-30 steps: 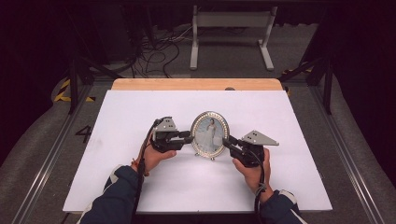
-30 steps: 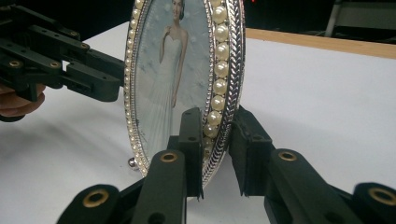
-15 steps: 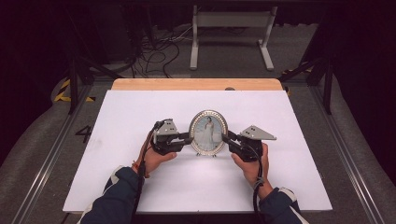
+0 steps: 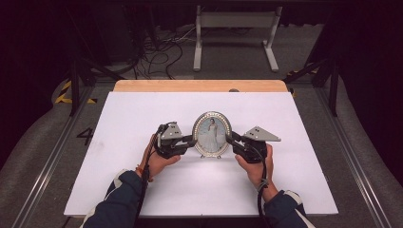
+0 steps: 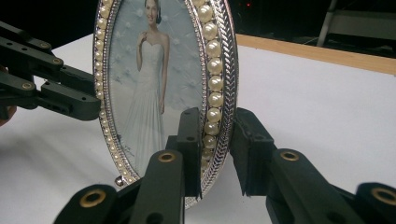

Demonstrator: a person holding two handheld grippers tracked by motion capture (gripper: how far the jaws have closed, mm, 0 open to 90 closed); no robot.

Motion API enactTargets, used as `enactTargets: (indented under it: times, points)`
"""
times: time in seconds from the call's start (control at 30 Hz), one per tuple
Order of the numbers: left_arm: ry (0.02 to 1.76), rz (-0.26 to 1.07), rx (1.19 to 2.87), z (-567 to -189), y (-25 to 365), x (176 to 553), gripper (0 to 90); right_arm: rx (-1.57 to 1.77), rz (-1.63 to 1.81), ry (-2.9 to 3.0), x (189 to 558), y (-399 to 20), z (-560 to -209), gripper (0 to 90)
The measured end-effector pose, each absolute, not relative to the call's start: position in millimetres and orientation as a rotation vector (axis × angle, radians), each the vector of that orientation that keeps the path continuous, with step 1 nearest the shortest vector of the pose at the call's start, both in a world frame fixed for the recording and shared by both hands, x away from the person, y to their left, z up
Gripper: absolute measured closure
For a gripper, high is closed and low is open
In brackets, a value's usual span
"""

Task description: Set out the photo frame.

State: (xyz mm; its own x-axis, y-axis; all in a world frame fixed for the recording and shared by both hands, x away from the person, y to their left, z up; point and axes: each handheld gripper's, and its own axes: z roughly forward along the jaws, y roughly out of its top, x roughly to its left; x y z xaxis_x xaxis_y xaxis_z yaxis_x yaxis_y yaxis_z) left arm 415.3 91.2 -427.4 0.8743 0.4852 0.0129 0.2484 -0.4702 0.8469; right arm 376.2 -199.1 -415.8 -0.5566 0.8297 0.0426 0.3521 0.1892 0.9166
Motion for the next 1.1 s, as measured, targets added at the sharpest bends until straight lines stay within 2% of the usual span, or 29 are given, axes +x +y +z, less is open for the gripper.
enactTargets:
  times: [0.73, 1.1]
  points:
    - [0.534, 0.348, 2.081, -427.7, 89.4, 412.4, 74.0, 1.077, 1.304, 2.054, 376.3, -199.3, -419.9, 72.2]
    - [0.528, 0.375, 2.098, -426.8, 88.2, 409.4, 71.5, 1.044, 1.251, 2.120, 377.4, -197.8, -419.7, 66.7]
